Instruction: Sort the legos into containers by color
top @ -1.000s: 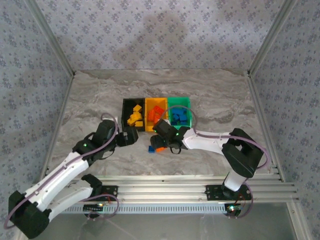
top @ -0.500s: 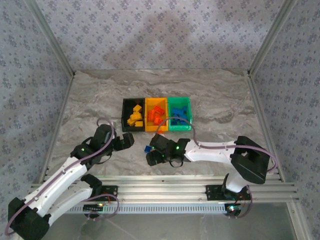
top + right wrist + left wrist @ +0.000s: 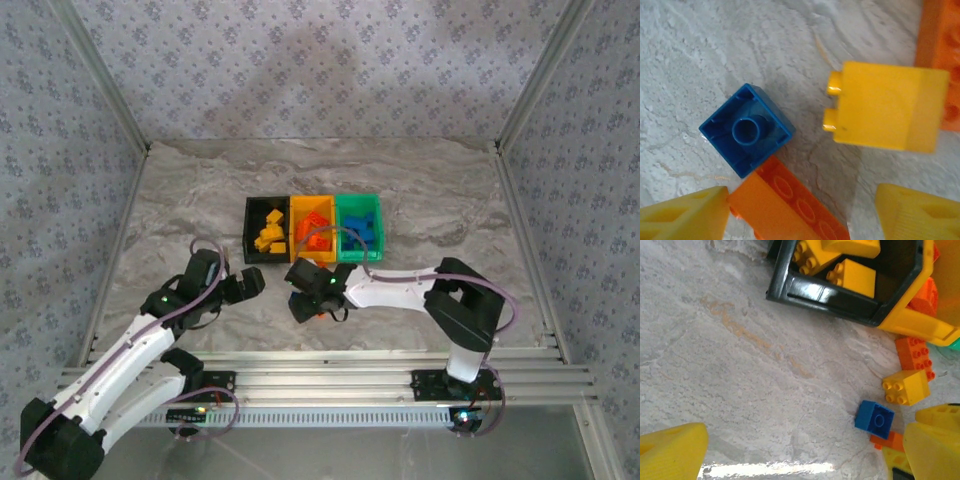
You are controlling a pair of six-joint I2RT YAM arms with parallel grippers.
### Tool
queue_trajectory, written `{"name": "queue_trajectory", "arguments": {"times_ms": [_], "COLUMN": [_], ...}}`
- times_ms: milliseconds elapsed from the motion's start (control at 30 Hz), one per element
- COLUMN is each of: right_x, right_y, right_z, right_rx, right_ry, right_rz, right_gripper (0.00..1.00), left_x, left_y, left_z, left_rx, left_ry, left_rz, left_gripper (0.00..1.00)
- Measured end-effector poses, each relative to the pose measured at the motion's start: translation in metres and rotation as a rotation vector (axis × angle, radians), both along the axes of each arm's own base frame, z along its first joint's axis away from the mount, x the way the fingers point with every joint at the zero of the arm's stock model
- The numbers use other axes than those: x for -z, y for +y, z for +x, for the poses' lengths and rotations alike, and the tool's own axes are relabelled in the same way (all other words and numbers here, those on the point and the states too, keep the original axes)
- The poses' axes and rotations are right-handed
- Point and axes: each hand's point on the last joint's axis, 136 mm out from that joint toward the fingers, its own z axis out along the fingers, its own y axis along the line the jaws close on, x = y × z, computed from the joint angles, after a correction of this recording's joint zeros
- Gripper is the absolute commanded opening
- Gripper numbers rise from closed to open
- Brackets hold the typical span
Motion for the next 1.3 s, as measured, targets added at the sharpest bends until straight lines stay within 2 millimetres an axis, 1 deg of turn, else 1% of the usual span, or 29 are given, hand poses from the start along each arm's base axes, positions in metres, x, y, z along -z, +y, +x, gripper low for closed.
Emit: {"name": "queue_trajectory", "arguments": {"times_ms": [100,267,367,433,533,600,667,733,800,867,900,967,1000,1033,1067,1167,1233,1300], "right_x": [0.008,0.011,0.012,0.009,-0.001,-0.016,-0.036,-0.06,-0.087,-0.114,-0.127,-0.143,-0.146,-0.146,-0.142,-0.117,-0.097,-0.079], "right_y": [-0.001,-0.001,-0.007,-0.017,-0.036,-0.043,-0.044,-0.04,-0.033,-0.028,-0.024,-0.017,-0.013,-0.011,-0.008,0.001,0.004,0.003], "right_z": [-0.003,-0.016,-0.02,-0.024,-0.031,-0.032,-0.026,-0.011,0.017,0.051,0.071,0.106,0.125,0.138,0.154,0.185,0.196,0.202], "right_rx": [-0.028,-0.052,-0.045,-0.026,0.013,0.034,0.05,0.084,0.134,0.193,0.225,0.273,0.296,0.315,0.332,0.362,0.375,0.387], "right_ry": [0.005,0.012,0.0,0.002,0.0,-0.011,-0.031,-0.052,-0.083,-0.119,-0.139,-0.171,-0.184,-0.191,-0.192,-0.18,-0.163,-0.146], "right_rz": [-0.031,-0.053,-0.056,-0.054,-0.037,-0.006,0.038,0.086,0.15,0.208,0.234,0.267,0.274,0.271,0.263,0.214,0.165,0.119], "right_gripper": [0.52,0.35,0.26,0.22,0.19,0.19,0.19,0.19,0.2,0.21,0.21,0.21,0.21,0.21,0.22,0.24,0.25,0.3], "left_x": [0.006,0.01,0.015,0.016,0.012,0.01,0.008,0.006,0.006,0.005,0.004,0.004,0.004,0.004,0.005,0.007,0.008,0.008], "left_y": [0.002,0.003,0.0,-0.002,-0.003,-0.004,-0.005,-0.004,-0.004,-0.003,-0.003,-0.003,-0.003,-0.003,-0.003,-0.004,-0.006,-0.009], "left_z": [-0.003,-0.003,-0.003,-0.003,-0.002,-0.003,-0.004,-0.006,-0.008,-0.01,-0.01,-0.01,-0.01,-0.01,-0.01,-0.01,-0.01,-0.009], "left_rx": [-0.001,-0.005,0.002,0.007,0.009,0.014,0.019,0.022,0.022,0.022,0.022,0.022,0.022,0.022,0.022,0.026,0.028,0.036], "left_ry": [0.016,0.031,0.058,0.061,0.035,0.015,-0.002,-0.022,-0.035,-0.042,-0.045,-0.048,-0.048,-0.048,-0.046,-0.045,-0.043,-0.038], "left_rz": [0.007,0.0,-0.003,-0.009,-0.03,-0.047,-0.062,-0.075,-0.085,-0.089,-0.091,-0.092,-0.092,-0.092,-0.092,-0.099,-0.11,-0.116], "left_gripper": [1.0,1.0,1.0,1.0,1.0,1.0,1.0,1.0,1.0,1.0,1.0,1.0,1.0,1.0,1.0,1.0,1.0,0.99]}}
